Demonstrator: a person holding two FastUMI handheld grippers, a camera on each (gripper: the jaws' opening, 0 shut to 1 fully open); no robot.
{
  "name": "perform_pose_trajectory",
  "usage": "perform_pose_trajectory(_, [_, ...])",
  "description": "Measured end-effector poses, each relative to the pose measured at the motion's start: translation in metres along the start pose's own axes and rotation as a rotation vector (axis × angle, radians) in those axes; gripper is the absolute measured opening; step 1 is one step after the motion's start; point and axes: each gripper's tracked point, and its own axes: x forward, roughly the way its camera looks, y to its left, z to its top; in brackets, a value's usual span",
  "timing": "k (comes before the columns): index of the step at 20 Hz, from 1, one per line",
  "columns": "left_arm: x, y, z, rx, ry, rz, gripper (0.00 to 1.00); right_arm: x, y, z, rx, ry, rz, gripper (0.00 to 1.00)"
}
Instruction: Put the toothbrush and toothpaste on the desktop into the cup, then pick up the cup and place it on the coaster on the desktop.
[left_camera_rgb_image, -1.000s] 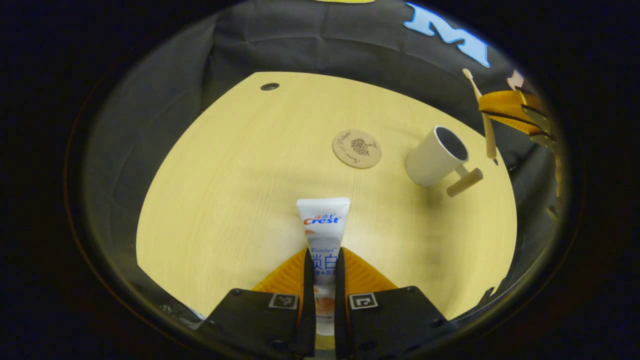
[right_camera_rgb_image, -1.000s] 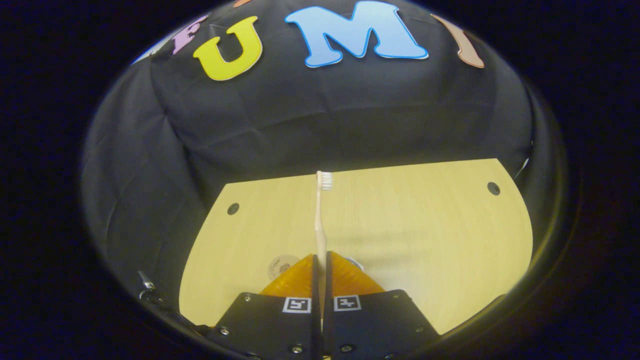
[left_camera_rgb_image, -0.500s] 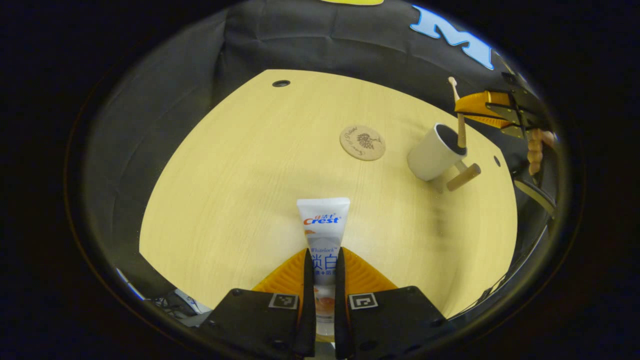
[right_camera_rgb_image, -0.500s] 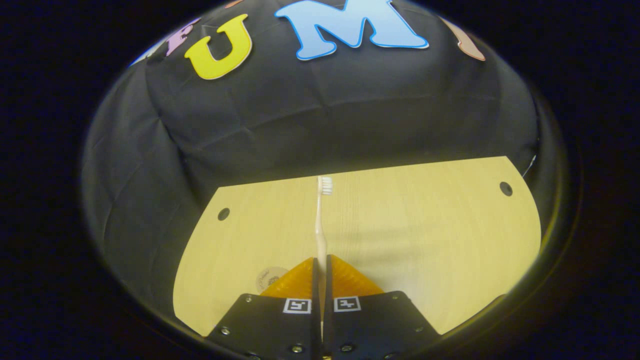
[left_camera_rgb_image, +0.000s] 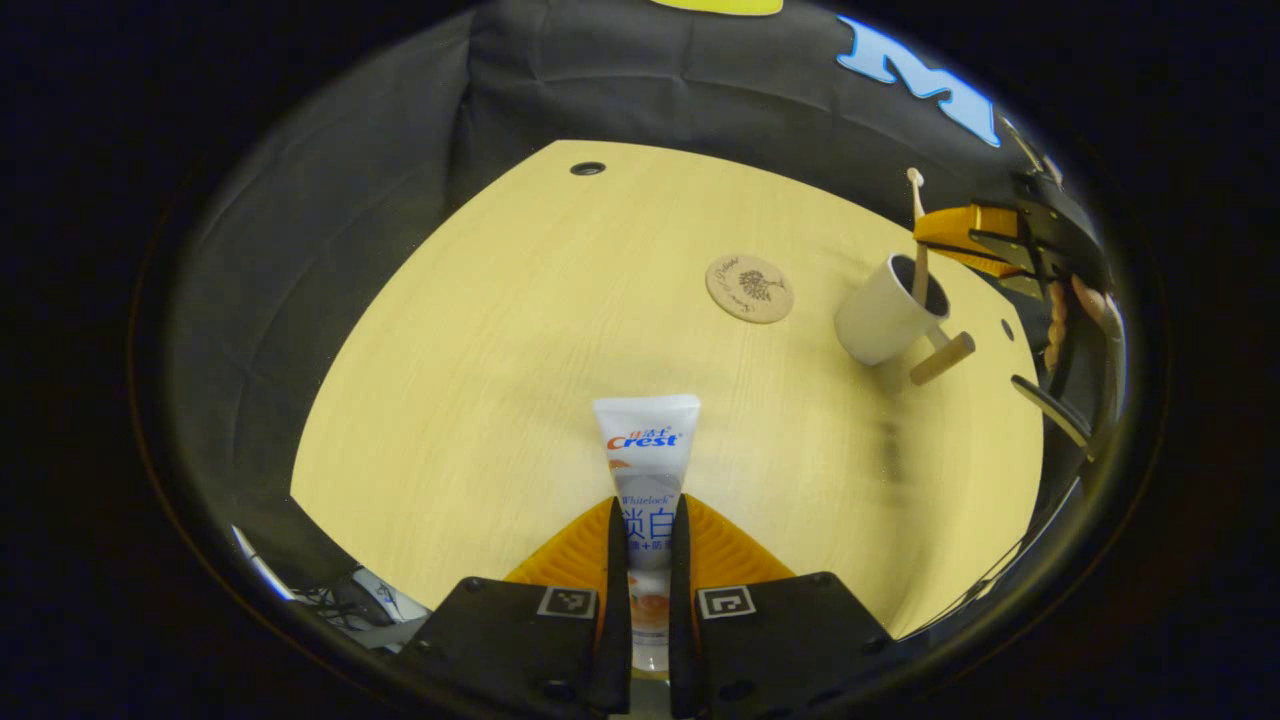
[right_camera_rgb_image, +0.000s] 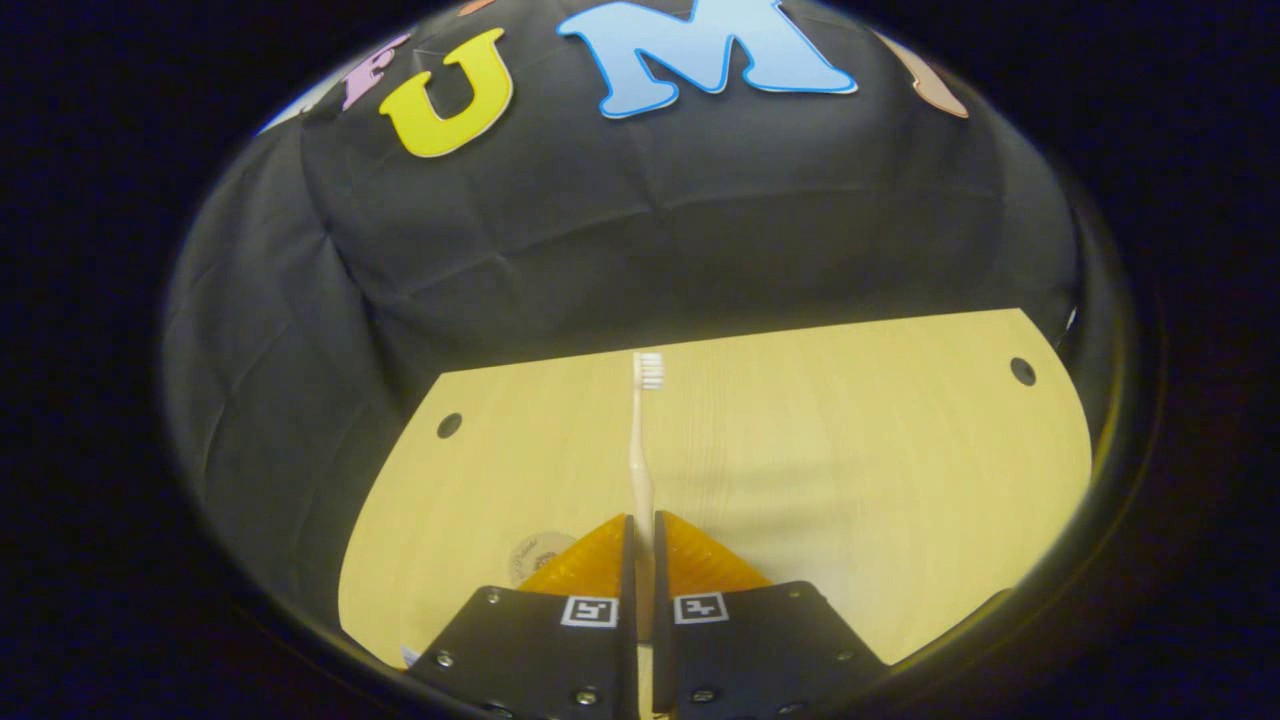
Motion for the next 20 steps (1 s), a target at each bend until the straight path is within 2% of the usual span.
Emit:
perform_pose_trajectory(3, [0.001, -0.007, 0.002, 0.004, -0.011, -0.006, 0.23, -0.010, 0.001, -0.003, 0.003, 0.000, 0.010, 0.11])
perform_pose_trajectory(8, [-0.002, -0.014, 0.016, 0.023, -0.044, -0.022, 0.23, -0.028, -0.004, -0.011, 0.017, 0.003, 0.014, 0.11])
perform_pose_trajectory(12, [-0.002, -0.026, 0.046, 0.034, -0.083, -0.045, 0.23, -0.047, -0.016, -0.023, 0.030, 0.008, 0.004, 0.11])
perform_pose_trajectory(20, [-0.022, -0.095, 0.116, 0.099, -0.191, -0.213, 0.23, -0.084, -0.056, -0.058, 0.114, 0.022, -0.052, 0.11])
